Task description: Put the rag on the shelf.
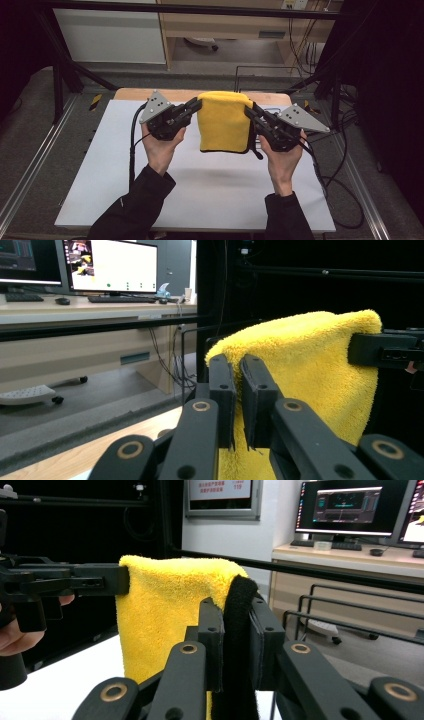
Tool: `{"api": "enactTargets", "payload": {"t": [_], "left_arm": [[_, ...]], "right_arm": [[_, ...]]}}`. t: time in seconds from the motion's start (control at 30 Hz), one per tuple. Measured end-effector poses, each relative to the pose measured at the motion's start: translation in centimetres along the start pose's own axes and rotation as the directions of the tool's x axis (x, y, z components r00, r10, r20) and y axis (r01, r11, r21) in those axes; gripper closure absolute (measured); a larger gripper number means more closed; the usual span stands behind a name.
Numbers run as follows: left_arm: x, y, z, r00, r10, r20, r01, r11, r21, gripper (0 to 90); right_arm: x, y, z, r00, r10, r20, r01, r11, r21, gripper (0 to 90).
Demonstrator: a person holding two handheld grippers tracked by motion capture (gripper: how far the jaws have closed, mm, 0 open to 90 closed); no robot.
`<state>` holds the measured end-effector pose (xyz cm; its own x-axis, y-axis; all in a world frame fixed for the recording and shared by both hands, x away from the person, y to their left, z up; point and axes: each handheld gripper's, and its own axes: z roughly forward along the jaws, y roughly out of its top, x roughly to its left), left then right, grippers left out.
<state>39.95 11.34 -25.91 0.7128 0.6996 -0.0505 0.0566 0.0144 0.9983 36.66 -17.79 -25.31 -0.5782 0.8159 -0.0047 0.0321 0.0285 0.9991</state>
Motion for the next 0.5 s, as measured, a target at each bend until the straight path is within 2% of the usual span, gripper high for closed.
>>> {"api": "enactTargets", "payload": {"t": [0.5], "left_arm": [[-2.1,1.7,2.7,0.9995,0.016,0.028,-0.015,0.999,-0.042,84.6]], "right_arm": [[-2.2,1.4,-2.2,0.998,-0.006,0.062,0.009,0.999,-0.049,79.1]]}}
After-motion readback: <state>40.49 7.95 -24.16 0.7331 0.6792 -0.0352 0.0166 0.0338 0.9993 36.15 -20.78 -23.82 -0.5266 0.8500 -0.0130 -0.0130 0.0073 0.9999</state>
